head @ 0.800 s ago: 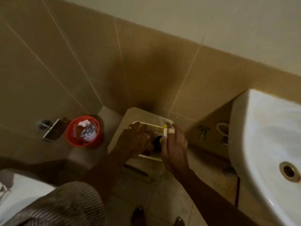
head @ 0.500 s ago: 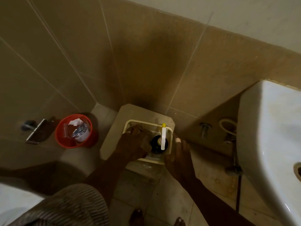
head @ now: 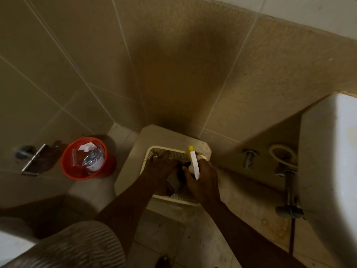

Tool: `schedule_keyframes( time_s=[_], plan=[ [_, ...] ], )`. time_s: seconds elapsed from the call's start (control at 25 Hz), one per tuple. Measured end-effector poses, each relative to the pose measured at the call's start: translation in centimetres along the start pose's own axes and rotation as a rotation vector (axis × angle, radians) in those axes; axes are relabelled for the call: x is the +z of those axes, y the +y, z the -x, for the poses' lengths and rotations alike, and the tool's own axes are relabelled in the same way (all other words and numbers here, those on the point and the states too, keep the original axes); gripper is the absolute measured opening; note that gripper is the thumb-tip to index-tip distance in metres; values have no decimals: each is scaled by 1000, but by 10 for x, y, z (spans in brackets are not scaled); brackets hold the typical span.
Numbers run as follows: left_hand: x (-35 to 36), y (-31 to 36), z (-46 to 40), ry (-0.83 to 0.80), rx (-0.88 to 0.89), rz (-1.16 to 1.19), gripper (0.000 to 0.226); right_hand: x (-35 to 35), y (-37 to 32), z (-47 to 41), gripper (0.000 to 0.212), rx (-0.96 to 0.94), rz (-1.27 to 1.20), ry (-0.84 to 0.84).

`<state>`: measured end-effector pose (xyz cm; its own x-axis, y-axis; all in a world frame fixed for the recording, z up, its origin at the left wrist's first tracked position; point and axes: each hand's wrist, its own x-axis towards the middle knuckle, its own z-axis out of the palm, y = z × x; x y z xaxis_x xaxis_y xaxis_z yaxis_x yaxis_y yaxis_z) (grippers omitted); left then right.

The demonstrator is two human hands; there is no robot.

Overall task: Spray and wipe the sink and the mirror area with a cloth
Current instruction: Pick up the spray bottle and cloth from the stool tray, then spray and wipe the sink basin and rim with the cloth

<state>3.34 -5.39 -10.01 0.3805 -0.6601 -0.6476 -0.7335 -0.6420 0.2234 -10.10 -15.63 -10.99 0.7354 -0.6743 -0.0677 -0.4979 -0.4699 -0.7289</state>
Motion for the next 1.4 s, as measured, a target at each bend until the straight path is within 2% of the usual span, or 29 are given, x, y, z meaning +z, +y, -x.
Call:
schedule_keyframes(
  time_s=[0.12, 0.2, 0.32, 0.4, 0.44, 0.48, 0.52, 0.56, 0.64, 0.72, 0.76, 0.88, 1.04, 1.2, 1.4],
  plan=[
    [2, -8, -3, 47, 122, -122, 82, 0, -5, -10, 30, 36, -81, 60],
    [2, -6, 1, 71, 143, -171, 70, -6, -14, -15, 26, 33, -124, 81],
    [-4, -4, 11, 96, 24, -52, 61, -28, -38, -16, 25, -16, -214, 166],
    [-15, 5, 32, 175, -64, 68, 74, -55, -56, -9, 26, 21, -309, 229],
    [-20, 10, 45, 243, -97, 173, 89, -72, -68, 2, 22, 17, -366, 247],
    [-25, 17, 60, 334, -109, 379, 99, -90, -81, 14, 16, 3, -427, 249],
    [-30, 25, 74, 436, -118, 668, 98, -109, -92, 32, 7, 12, -493, 233],
    [-38, 36, 88, 536, -113, 953, 89, -131, -101, 49, 8, 51, -557, 218],
    [-58, 58, 108, 628, -116, 1356, 59, -174, -116, 86, 29, 194, -675, 211],
    [-84, 85, 127, 619, -80, 1540, 29, -223, -131, 118, 43, 271, -768, 190],
    [-100, 102, 134, 615, -49, 1568, 25, -251, -137, 134, 51, 243, -786, 201],
    [-135, 153, 145, 634, 62, 1532, 37, -326, -153, 174, 34, 239, -779, 347],
    [-174, 237, 152, 666, 218, 1391, 27, -395, -136, 205, 47, 326, -436, 379],
    [-197, 298, 144, 823, 329, 1122, 33, -435, -98, 207, 44, 359, -299, 443],
    [-212, 352, 121, 991, 385, 846, 33, -458, -64, 208, 42, 371, -276, 390]
  ],
)
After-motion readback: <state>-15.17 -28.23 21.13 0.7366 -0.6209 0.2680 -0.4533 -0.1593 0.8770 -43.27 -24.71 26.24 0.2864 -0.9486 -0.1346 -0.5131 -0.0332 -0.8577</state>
